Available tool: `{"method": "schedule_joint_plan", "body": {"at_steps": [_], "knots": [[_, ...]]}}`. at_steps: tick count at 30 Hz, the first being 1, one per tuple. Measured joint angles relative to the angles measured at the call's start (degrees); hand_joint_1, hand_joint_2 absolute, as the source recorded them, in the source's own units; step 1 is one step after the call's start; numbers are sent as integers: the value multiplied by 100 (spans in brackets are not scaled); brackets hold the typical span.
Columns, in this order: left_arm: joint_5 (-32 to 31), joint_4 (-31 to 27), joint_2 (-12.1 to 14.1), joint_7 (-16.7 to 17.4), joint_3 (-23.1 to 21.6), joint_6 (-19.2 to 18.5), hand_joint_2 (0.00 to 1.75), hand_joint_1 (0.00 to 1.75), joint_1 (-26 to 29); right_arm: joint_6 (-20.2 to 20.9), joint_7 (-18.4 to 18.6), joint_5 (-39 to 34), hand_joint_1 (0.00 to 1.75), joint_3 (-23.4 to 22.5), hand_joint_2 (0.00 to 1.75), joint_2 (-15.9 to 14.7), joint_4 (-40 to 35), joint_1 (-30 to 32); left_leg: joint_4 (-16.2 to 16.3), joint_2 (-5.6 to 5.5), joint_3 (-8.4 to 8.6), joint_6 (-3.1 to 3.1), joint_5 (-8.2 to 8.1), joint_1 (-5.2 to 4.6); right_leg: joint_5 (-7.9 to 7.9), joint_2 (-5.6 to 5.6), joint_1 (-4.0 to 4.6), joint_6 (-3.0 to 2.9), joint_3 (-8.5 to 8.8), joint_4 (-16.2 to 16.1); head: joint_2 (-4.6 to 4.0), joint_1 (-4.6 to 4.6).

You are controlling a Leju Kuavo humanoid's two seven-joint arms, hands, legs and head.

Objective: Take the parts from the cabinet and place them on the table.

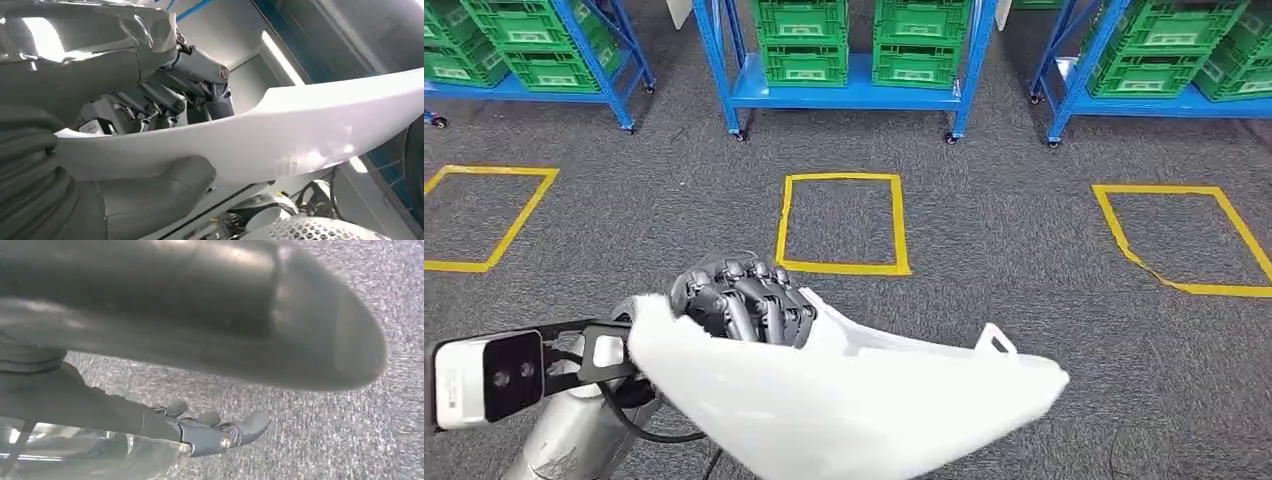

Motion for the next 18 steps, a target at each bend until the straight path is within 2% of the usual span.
{"method": "schedule_joint_plan", "body": {"at_steps": [1,3,4,5,6,7,8,9,10,11,12,13,14,15,16,17,18], "knots": [[-2,0,6,-7,-13,-13,175,154,-26,-2,0,20,0,9,0,-11,0,-12,263,17,-97,-56,-194,20,-1,-27,-4,-13,-2,1,0,-33],[22,2,13,2,-33,-22,175,154,-28,-52,0,52,0,30,0,-15,26,-15,1210,23,-516,-134,-657,81,7,-106,1,-28,-26,4,0,-35],[22,4,20,17,-46,-22,175,154,-21,-90,0,72,0,41,0,-26,57,-14,1600,28,-694,-155,-789,101,8,-151,1,-28,-34,5,0,-40],[22,7,28,24,-57,-22,175,154,-14,-105,-2,85,0,50,0,-40,85,-14,1771,46,-763,-166,-793,117,8,-205,1,-27,-36,7,0,-35],[22,9,37,28,-61,-20,175,154,-13,-138,-9,92,0,61,0,-46,114,-18,1644,67,-691,-165,-677,133,8,-250,0,-26,-32,7,0,-40],[35,9,42,39,-66,-20,175,154,-15,-151,-11,98,0,81,0,-48,140,-24,1258,94,-487,-157,-462,143,7,-300,0,-25,-23,6,0,-37],[109,9,42,72,-68,-35,175,154,-21,-183,-17,113,0,100,0,-55,172,-32,704,155,-194,-138,-208,143,7,-345,1,-23,-13,6,0,-37],[226,9,41,113,-81,-78,175,154,-37,-216,-22,131,0,111,0,-66,221,-46,196,306,83,-101,-14,129,6,-383,5,-21,-4,4,0,-37],[366,13,42,144,-98,-127,175,154,-57,-256,-26,135,0,116,0,-79,265,-51,-73,566,214,-74,-76,64,6,-430,35,-11,-9,7,0,-33],[496,31,33,160,-125,-157,175,154,-68,-282,-31,148,0,120,0,-92,321,-51,-87,519,204,-35,-62,36,9,-462,65,27,-33,8,0,-31],[575,54,35,160,-129,-179,175,154,-62,-297,-31,157,0,127,0,-105,358,-58,-80,462,171,-20,-55,24,13,-537,63,45,-34,9,0,-33],[586,81,42,160,-133,-195,175,154,-57,-313,-31,166,0,131,0,-110,389,-59,-78,400,143,-1,-47,14,23,-601,56,88,-20,-14,0,-31],[584,96,42,160,-146,-229,175,154,-65,-332,-31,184,0,140,0,-112,406,-75,-129,324,137,53,-3,11,33,-670,68,122,-2,-29,0,-35],[584,103,28,155,-157,-249,175,154,-64,-341,-37,195,0,149,0,-118,431,-88,-207,271,200,96,65,87,-25,-578,35,142,-68,16,0,-26],[620,113,18,174,-177,-280,175,154,-101,-348,-44,225,0,164,0,-129,461,-85,-232,214,195,144,98,66,-148,-323,33,109,-131,201,0,-20],[634,118,-4,230,-206,-302,175,154,-133,-352,-61,256,0,184,0,-142,501,-80,-231,152,172,171,117,58,-352,-170,36,57,-319,616,0,-7],[636,120,-13,273,-234,-317,175,154,-138,-367,-66,282,0,197,0,-168,531,-67,-231,79,157,184,125,47,-539,-87,42,27,-545,1097,0,13]]}}
